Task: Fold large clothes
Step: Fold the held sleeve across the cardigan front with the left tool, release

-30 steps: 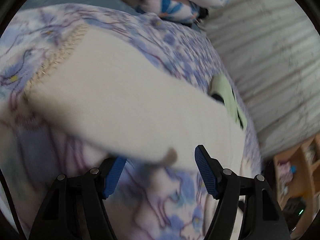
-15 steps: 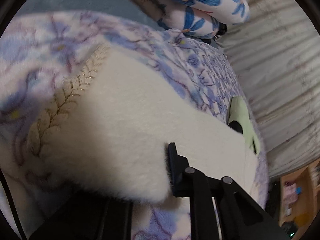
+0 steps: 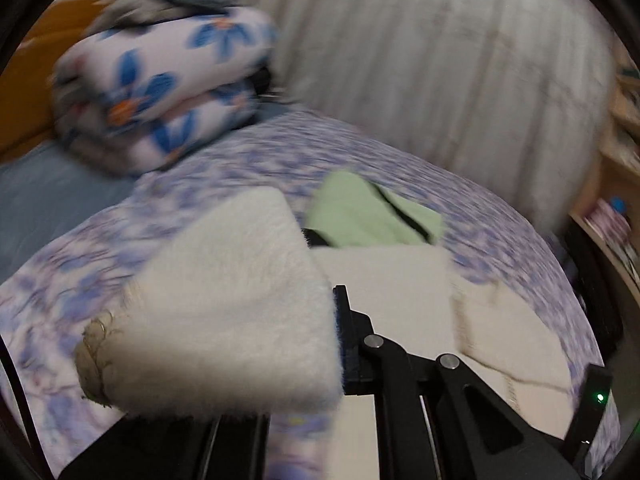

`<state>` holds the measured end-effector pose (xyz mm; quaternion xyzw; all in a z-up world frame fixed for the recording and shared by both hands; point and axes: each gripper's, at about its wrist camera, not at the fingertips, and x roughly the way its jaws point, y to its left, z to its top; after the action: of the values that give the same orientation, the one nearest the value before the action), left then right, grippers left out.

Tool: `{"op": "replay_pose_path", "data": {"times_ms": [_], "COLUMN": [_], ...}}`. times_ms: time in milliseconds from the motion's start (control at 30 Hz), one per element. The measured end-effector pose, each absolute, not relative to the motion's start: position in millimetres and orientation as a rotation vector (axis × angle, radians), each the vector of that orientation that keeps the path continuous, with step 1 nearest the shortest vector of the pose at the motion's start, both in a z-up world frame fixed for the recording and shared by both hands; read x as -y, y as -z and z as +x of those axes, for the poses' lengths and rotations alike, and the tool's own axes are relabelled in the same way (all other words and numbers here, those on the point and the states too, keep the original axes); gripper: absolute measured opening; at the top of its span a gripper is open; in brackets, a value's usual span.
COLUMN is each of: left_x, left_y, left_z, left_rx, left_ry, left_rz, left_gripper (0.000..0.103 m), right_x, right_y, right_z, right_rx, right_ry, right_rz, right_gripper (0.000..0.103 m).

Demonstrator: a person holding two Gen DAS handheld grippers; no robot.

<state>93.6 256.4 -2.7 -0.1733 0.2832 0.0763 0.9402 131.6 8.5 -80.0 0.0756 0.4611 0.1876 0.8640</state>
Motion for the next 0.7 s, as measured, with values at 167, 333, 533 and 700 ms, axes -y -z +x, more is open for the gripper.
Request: {"op": "replay_pose_path", "data": {"times_ms": [167,333,533,700], "left_x": [-174.3,-99.9,-81.3,-92.6], "left_y": [11.4,62.6,101.9,81.6], "left_z": [128.5,157.4,165.3,151.0], "left_rx": [-0.666,-0.854,-0.982,-0.952], "left_ry": [-0.019,0.025,0.007,0.017], "left_rz": [-0.280,-0.170,-0.157,-0.216], "left_gripper": [0.007,0.012,0.060,0.077], "right_x": [48.8,101.1,128.3,128.2], "right_y": [75.1,86.2,103.4,99.8], "right_z": [133.7,137.3,139.0,140.4], "right_rx": [-0.944,-0.954,-0.987,-0.978], "right_ry": [-0.325,-0.253,-0.245,-0.279], "right_rz": [0.238,0.302,0.362,0.372], "right_gripper": [0.023,0.023,0.023,0.023]}}
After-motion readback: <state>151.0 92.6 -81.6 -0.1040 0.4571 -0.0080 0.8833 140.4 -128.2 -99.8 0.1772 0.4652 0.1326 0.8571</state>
